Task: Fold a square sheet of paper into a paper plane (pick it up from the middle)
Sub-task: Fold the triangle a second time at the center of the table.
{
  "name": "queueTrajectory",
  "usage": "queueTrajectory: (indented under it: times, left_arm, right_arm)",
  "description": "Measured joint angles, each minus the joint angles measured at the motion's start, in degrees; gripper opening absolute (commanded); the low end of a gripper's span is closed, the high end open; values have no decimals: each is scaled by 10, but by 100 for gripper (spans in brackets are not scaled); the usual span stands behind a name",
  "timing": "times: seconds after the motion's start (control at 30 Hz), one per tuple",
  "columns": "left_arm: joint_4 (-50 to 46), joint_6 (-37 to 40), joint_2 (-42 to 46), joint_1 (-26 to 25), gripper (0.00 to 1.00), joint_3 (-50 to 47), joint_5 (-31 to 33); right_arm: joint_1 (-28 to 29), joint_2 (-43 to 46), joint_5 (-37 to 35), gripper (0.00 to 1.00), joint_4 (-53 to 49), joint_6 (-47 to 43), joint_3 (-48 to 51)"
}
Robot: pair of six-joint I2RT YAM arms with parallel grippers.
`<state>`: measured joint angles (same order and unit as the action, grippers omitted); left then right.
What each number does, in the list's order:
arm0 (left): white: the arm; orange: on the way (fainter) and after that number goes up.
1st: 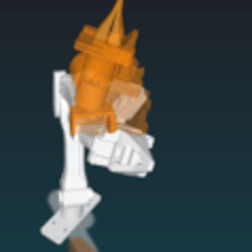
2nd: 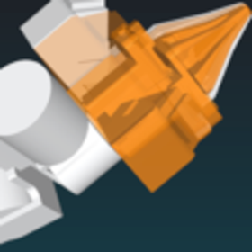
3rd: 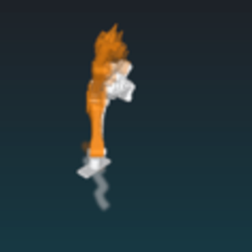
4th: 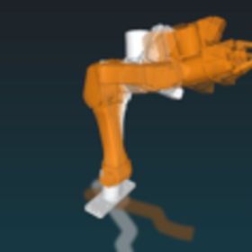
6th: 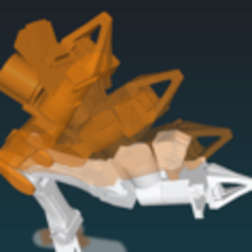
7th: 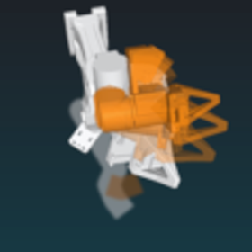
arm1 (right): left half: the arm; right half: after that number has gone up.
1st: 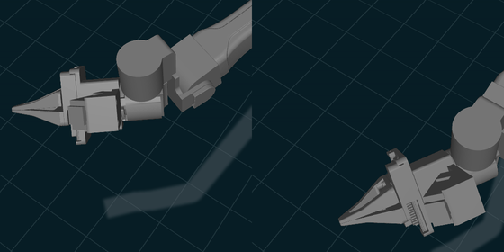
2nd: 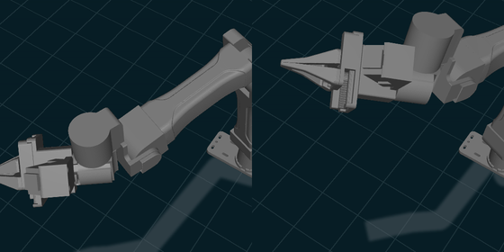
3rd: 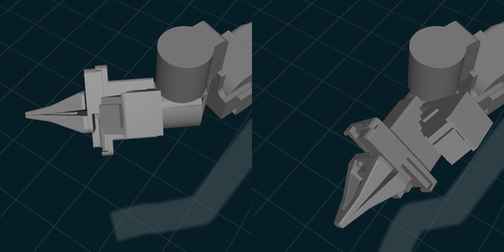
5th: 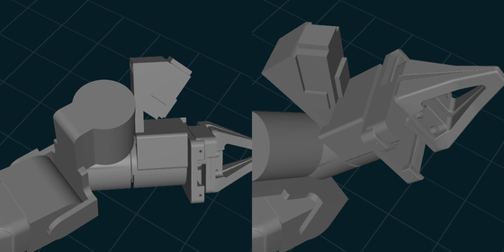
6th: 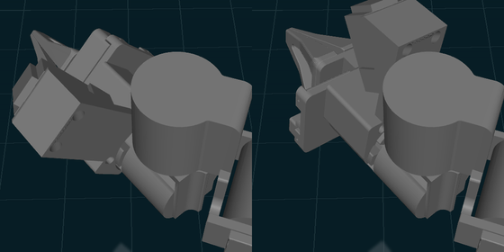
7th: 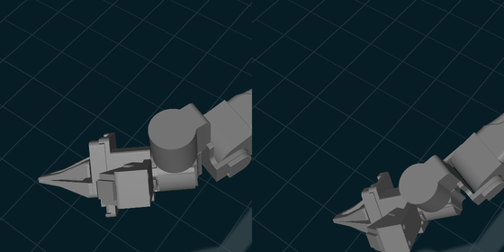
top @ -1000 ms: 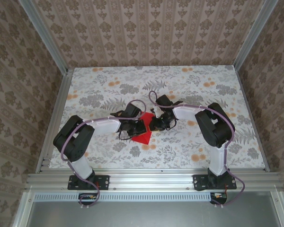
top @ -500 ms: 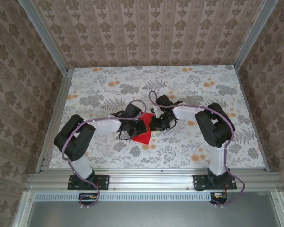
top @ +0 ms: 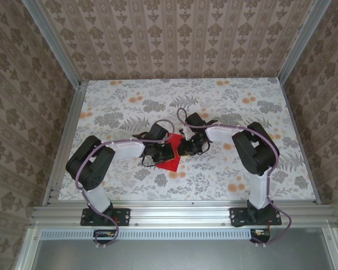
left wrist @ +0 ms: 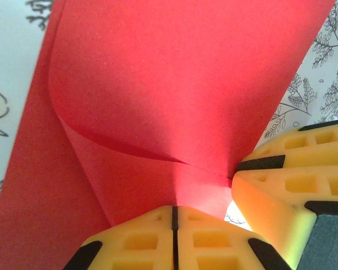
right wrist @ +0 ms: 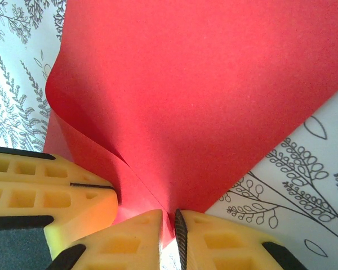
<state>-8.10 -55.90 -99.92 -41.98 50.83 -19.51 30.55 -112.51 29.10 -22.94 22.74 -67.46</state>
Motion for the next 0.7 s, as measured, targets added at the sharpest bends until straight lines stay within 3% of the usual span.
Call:
queueTrajectory:
  times: [0.23,0.7]
  left_arm:
    - [-4,0,-2,0,9,3,0]
    - [-17,0,-6,0,8,12,0]
  right_arm:
    - [0,7,-7,19,0,13,0]
    - [16,65,-45,9,5,54,18]
